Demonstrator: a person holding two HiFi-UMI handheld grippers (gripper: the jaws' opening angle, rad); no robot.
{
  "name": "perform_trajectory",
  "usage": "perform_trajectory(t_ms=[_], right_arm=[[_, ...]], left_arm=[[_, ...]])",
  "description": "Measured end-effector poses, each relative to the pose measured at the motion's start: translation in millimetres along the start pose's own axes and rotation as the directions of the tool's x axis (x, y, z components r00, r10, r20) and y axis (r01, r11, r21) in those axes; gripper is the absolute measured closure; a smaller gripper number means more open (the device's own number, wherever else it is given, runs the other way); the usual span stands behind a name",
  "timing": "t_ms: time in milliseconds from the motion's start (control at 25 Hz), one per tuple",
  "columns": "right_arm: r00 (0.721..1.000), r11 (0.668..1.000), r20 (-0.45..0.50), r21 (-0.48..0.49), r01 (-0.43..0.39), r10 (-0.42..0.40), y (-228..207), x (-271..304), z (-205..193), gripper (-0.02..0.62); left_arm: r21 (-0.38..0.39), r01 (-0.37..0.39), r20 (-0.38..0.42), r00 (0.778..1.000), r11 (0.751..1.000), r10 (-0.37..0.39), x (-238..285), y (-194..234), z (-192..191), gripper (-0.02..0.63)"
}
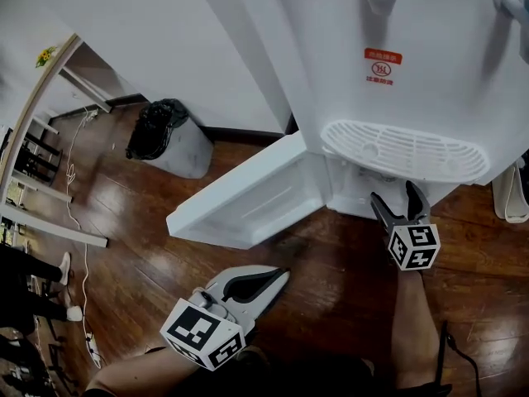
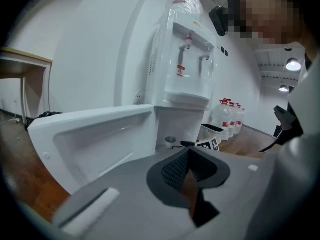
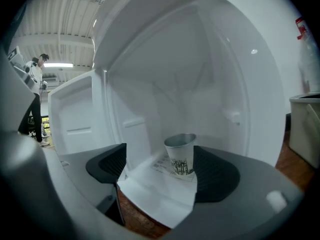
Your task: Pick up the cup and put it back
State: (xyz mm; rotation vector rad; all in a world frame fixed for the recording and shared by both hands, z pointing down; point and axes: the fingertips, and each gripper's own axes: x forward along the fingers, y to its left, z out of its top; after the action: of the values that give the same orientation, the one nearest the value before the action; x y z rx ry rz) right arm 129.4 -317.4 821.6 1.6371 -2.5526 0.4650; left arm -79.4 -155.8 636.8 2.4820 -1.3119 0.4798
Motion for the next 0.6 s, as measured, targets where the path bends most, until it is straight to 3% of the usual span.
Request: perform_trajectory(t_ms=[240,360,600], right_arm=[[0.998,0.999,-0.045,-0.013,0.034,-0.034,-16,32,-16,0.181],[0.996,0.997,-0.048,0.011,0.075,-0.074,-22,44,-19,0.144],[0.991,0.992,-0.067,0.044,0.118,-0.115,-31,67,-28,0.138]], left_arm=[[-0.012,-0.027,-0.048,0.999,1.000,0.026,-3,11,-17,0.604],[-0.025,-0.022,-0.062,0.998,0.999,0.021,-6,13,-22,0.604],[-0.029,-0.026,-0.072,0.997,0.999,0.024,-13,19,-26,0.604]])
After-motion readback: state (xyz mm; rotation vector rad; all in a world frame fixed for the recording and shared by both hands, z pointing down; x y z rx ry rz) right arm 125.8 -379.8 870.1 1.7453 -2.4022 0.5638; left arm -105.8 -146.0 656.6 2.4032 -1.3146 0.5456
